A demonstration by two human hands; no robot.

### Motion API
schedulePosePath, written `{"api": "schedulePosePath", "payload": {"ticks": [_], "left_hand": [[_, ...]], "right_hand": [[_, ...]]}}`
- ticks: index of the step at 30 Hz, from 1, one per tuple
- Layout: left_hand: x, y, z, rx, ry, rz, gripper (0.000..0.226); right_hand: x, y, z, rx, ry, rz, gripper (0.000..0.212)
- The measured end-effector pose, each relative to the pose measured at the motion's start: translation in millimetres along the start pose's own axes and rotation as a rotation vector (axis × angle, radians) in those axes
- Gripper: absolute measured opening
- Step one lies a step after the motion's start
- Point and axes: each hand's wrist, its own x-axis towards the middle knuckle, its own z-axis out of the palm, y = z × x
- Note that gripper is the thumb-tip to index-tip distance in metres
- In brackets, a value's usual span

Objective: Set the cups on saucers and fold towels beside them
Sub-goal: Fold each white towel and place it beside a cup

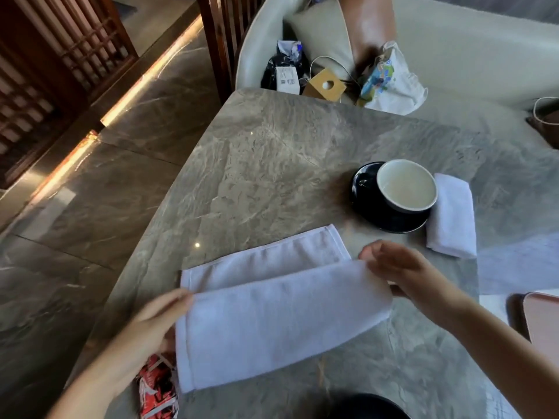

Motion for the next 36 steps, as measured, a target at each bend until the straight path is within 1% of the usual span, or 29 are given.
{"api": "schedulePosePath", "payload": {"ticks": [3,4,6,8,13,17,22,26,28,30,31,32,33,34,36], "left_hand": [[13.0,6.1,-1.6,0.134,0.065,0.164,0.01],[19.4,6.0,-2.3,0.182,0.071,0.218,0.015],[27.3,5.5,0.9,0.248,0.088,0.318,0.021],[32.8,5.0,3.1,0.294,0.11,0.378,0.022],[49.6,-2.2,1.9,0.347,0.141,0.411,0.025],[61.1,-6.0,-0.8,0.401,0.165,0.433,0.03],[67.9,-7.0,-2.7,0.405,0.205,0.435,0.023],[67.2,-6.0,-1.5,0.446,0.233,0.44,0.022],[63.3,-4.2,0.4,0.551,0.313,0.469,0.017],[52.8,1.5,2.4,0.697,0.488,0.504,0.004],[46.5,3.6,5.2,0.726,0.572,0.526,0.012],[40.9,3.6,9.1,0.714,0.607,0.58,0.021],[36.5,2.6,16.8,0.688,0.59,0.659,0.027],[33.1,-1.1,27.2,0.692,0.515,0.733,0.033],[28.4,-12.8,53.1,0.814,0.316,0.808,0.049]], "right_hand": [[23.6,-3.1,14.2,-0.119,0.154,-0.201,0.027],[31.5,-3.9,18.9,-0.159,0.181,-0.243,0.03],[45.5,-2.9,24.5,-0.264,0.217,-0.293,0.039],[56.9,-0.1,26.7,-0.357,0.251,-0.301,0.041],[71.5,4.8,30.6,-0.471,0.32,-0.312,0.037],[78.9,3.4,34.9,-0.49,0.337,-0.313,0.033],[88.0,1.1,37.8,-0.493,0.369,-0.305,0.029],[91.9,2.0,42.1,-0.565,0.372,-0.279,0.029],[90.7,1.3,44.6,-0.635,0.371,-0.28,0.024],[85.0,-0.2,47.4,-0.813,0.416,-0.303,0.02],[80.4,-1.2,50.2,-0.918,0.45,-0.351,0.023],[75.2,-2.0,55.5,-0.995,0.462,-0.426,0.028],[69.9,-2.5,64.3,-1.045,0.431,-0.505,0.033],[65.0,-1.2,76.1,-1.086,0.356,-0.573,0.039],[56.7,8.7,105.2,-1.185,0.148,-0.646,0.049]]}}
